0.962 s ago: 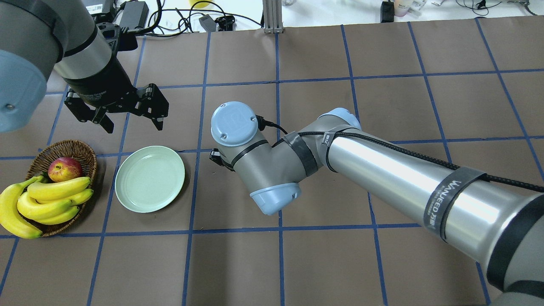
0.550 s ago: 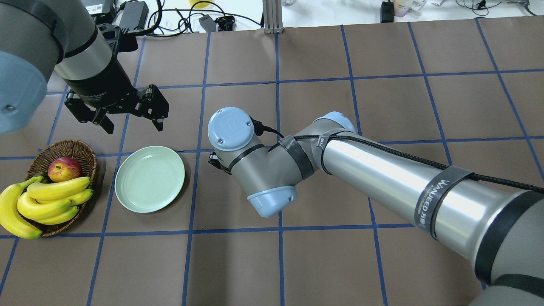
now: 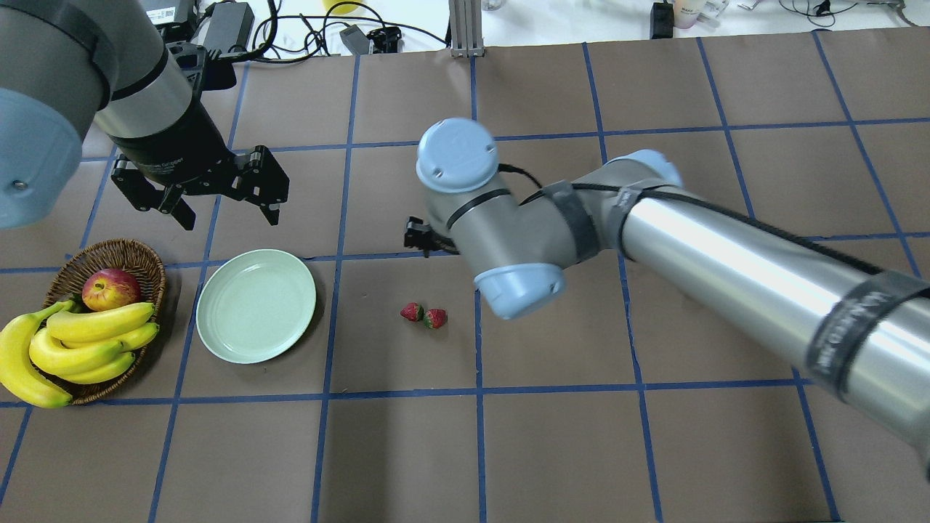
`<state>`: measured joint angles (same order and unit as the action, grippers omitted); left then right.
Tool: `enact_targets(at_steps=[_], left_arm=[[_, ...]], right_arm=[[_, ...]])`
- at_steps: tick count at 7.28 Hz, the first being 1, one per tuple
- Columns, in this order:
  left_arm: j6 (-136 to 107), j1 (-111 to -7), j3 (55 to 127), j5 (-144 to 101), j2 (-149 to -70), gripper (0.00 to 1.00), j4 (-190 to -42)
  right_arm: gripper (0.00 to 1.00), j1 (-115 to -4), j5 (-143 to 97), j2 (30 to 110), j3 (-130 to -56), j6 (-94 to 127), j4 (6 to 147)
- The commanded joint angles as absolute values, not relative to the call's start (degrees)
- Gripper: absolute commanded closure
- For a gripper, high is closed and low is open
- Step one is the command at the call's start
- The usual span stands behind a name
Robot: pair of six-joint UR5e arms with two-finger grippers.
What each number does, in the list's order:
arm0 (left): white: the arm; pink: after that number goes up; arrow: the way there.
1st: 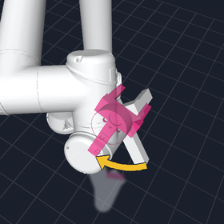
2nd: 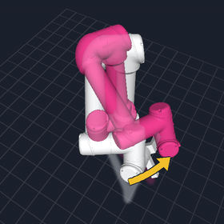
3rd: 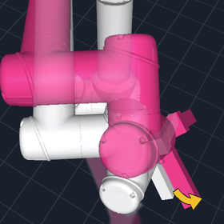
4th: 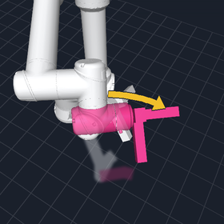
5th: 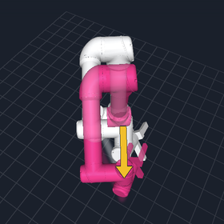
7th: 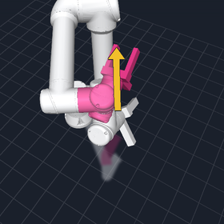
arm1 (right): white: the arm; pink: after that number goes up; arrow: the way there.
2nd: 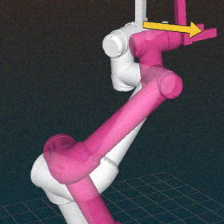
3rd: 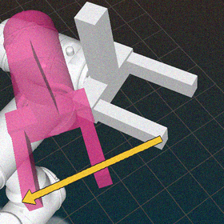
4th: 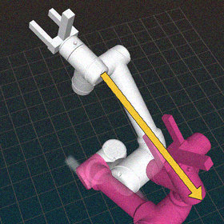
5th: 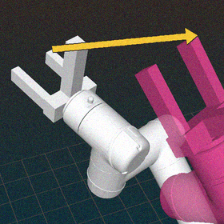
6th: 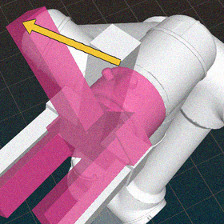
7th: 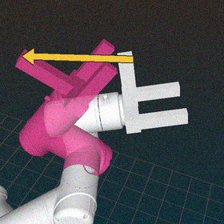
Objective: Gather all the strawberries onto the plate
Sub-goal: 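Reach the right gripper to the farthest strawberry and grasp it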
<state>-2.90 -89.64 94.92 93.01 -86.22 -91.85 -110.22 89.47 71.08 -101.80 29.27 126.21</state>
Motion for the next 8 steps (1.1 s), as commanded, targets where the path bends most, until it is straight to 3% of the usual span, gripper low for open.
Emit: enact_targets(at_steps=[1,3,6,8], left_arm=[[-2.9,-89.65,94.92,92.99,-86.22,0.0,-91.85],[-2.9,-89.65,94.92,92.99,-86.31,0.0,-91.85],[-2.9,-89.65,95.01,92.99,-86.31,0.0,-91.85],[-2.9,-89.65,95.01,92.99,-86.31,0.0,-91.93]], right_arm=[[0.0,-90.96,88.95,77.07,-104.48,13.92,116.81],[0.04,-82.66,89.47,77.25,-113.25,-6.79,120.38],[0.12,-74.8,88.59,77.34,-123.01,-14.5,130.2],[0.27,-74.79,88.59,76.21,-124.54,-14.59,133.77]])
